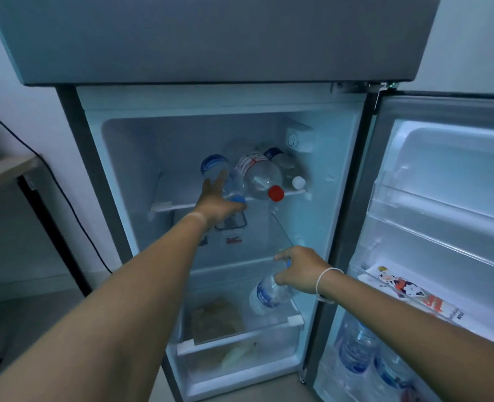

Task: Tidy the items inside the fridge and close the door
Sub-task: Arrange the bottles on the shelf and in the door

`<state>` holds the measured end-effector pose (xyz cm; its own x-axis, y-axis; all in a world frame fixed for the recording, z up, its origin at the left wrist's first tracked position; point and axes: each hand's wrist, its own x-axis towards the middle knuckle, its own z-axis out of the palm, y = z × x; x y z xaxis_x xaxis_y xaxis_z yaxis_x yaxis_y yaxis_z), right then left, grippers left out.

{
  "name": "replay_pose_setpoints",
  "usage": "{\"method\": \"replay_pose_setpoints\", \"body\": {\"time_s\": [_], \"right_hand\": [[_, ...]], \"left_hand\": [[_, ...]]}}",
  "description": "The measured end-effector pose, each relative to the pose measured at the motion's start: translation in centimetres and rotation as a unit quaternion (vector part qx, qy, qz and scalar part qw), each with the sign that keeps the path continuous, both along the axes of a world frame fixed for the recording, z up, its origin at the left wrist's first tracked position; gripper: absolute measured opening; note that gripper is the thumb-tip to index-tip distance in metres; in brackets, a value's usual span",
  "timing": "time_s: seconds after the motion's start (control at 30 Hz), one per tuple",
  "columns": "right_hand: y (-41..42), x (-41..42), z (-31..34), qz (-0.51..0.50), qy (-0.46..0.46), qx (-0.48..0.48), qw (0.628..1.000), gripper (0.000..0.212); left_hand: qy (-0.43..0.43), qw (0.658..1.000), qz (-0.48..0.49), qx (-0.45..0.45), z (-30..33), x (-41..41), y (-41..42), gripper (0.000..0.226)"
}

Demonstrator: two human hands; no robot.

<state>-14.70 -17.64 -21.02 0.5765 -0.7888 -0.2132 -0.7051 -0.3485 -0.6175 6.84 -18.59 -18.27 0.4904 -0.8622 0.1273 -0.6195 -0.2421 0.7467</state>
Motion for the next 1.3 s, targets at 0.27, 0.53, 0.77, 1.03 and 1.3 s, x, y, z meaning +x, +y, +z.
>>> {"method": "replay_pose_setpoints", "body": {"time_s": [0.27, 0.53, 0.77, 1.03, 1.3], "right_hand": [[0.0, -1.0, -0.9, -0.023, 0.002, 0.012, 1.000, 0.056], [2.0, -3.5, -1.0, -0.029, 0.018, 0.010, 0.999, 0.057], [5.2, -7.1, -0.8, -0.041, 0.034, 0.010, 0.999, 0.054], [9.2, -13.8, -1.8, -0.078, 0.039, 0.011, 0.996, 0.055], [12.3, -21.1, -2.8, -0.137, 0.064, 0.011, 0.988, 0.056]], "left_hand": [[-0.002, 1.000, 0.001, -0.028, -0.1, -0.4, 0.9, 0.102], [-0.030, 0.999, 0.014, -0.037, -0.5, -3.7, 4.6, 0.086], [-0.067, 0.997, -0.018, -0.037, -1.0, -7.5, 7.7, 0.078], [-0.127, 0.984, -0.121, 0.029, -3.9, -14.6, 9.6, 0.073], [-0.180, 0.954, -0.236, 0.051, -6.1, -22.8, 10.4, 0.067]]}}
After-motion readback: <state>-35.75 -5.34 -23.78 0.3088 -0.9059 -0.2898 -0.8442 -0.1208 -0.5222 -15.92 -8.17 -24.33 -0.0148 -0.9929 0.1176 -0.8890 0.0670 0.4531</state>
